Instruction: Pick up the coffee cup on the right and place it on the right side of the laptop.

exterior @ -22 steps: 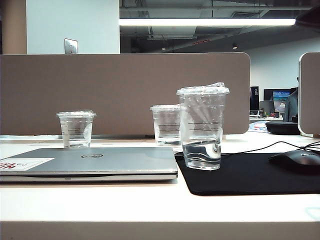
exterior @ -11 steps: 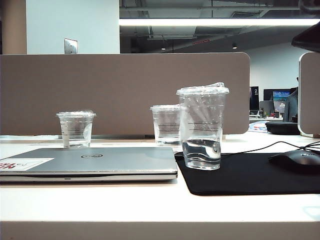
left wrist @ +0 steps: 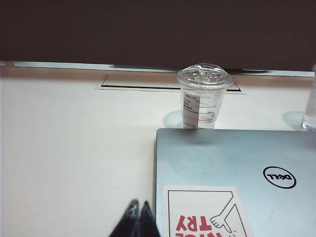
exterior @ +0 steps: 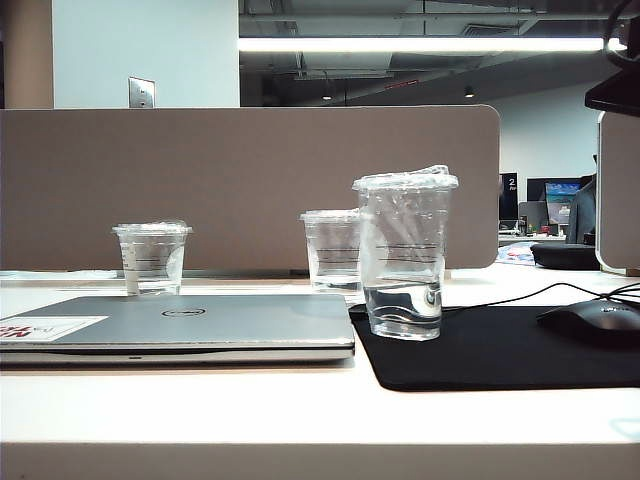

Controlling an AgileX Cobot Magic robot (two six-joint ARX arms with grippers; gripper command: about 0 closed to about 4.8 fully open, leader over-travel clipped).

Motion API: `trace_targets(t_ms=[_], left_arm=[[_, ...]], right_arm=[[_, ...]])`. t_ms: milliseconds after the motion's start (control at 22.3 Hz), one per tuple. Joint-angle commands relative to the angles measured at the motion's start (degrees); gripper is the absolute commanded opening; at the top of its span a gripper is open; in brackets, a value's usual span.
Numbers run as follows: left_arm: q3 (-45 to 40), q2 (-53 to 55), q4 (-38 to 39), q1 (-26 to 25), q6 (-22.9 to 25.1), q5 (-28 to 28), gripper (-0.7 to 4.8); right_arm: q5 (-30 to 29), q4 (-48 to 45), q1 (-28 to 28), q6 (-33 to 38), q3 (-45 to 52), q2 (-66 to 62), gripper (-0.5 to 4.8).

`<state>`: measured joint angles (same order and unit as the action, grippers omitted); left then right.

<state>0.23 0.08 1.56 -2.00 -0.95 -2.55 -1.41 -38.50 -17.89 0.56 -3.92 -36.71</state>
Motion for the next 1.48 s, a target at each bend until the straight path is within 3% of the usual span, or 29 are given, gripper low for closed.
trace_targets(t_ms=[45,224,359,807,1480], left_arm=[[0.2,0.0,-0.33,0.0,0.09,-0.09,-0.05],[0.2,0.0,-0.35,0.02,0.09,-0.13,-0.05],[0.2,0.0,-0.33,0.02,0.09,-0.09,-0.05],[0.2,0.0,-0.35,0.02,0.09,-0.11,-0.05],[0.2,0.0,-0.33,0.02,0.09,-0.09,-0.05]], right_arm=[[0.26,6.82,2.6,-5.97,1.36,6.32,-0.05],[0.26,13.9,6.56,-5.25,3.85,15.39,-0.05],[0.22,24.37,10.75,-2.36,3.87,23.41,-0.05],[0.2,34.67,20.96,1.29,3.85,36.87,-0.05],[0.17,34.38,19.78,2.16,3.87,36.76,-0.05]])
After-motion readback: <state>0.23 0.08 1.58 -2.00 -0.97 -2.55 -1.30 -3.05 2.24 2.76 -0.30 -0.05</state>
